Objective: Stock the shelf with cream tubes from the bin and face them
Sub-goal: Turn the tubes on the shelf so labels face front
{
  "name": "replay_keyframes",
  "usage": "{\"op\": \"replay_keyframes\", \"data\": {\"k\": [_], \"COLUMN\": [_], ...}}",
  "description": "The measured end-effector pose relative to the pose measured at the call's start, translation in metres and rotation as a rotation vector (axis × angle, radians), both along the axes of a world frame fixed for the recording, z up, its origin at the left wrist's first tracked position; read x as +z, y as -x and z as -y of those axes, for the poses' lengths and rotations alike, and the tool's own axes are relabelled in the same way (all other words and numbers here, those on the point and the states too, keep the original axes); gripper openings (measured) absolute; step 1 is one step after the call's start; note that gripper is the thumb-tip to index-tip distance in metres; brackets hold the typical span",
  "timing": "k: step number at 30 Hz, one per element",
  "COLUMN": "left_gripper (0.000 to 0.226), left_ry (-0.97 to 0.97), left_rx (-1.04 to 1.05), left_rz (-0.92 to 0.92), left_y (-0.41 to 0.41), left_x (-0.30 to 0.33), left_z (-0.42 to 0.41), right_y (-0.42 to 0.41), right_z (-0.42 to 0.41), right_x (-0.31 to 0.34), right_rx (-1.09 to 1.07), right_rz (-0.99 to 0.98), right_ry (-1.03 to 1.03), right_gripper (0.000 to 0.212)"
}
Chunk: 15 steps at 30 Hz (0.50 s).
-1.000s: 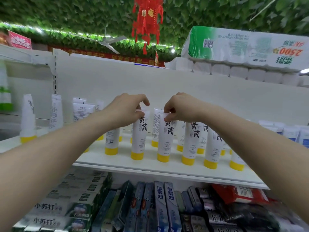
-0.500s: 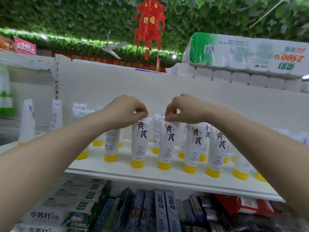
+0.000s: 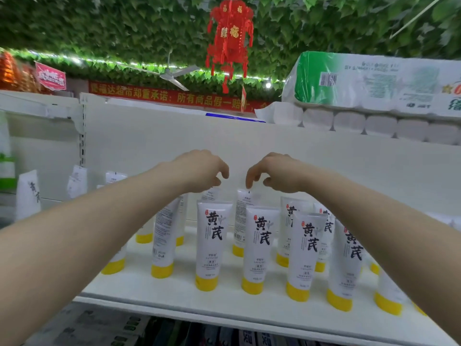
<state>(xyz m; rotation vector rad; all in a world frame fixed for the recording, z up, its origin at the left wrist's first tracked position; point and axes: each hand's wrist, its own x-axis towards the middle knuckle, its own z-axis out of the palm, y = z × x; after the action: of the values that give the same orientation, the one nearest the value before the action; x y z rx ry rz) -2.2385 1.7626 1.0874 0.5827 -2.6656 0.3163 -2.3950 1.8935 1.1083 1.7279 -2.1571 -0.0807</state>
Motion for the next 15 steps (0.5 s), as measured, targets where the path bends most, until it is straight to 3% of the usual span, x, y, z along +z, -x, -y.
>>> {"op": "replay_keyframes", "data": {"k": [7, 15], "left_gripper": [0.026, 0.039], "left_ry": [-0.022, -0.091], "left_rx": [0.044, 0.03], "left_rz": [0.158, 0.112], "left_y": [0.016, 0.02], "left_x": [-0.007, -0.013], "left_z": [0.015, 0.016], "right_y": [0.004, -0.003], "right_z": [0.014, 0.016], "right_x": [-0.007, -0.005], "right_rx": [0.038, 0.048], "right_rz": [0.031, 0.147], "right_ry": [-0.065, -0.029], "right_gripper": [0.049, 0.026]}}
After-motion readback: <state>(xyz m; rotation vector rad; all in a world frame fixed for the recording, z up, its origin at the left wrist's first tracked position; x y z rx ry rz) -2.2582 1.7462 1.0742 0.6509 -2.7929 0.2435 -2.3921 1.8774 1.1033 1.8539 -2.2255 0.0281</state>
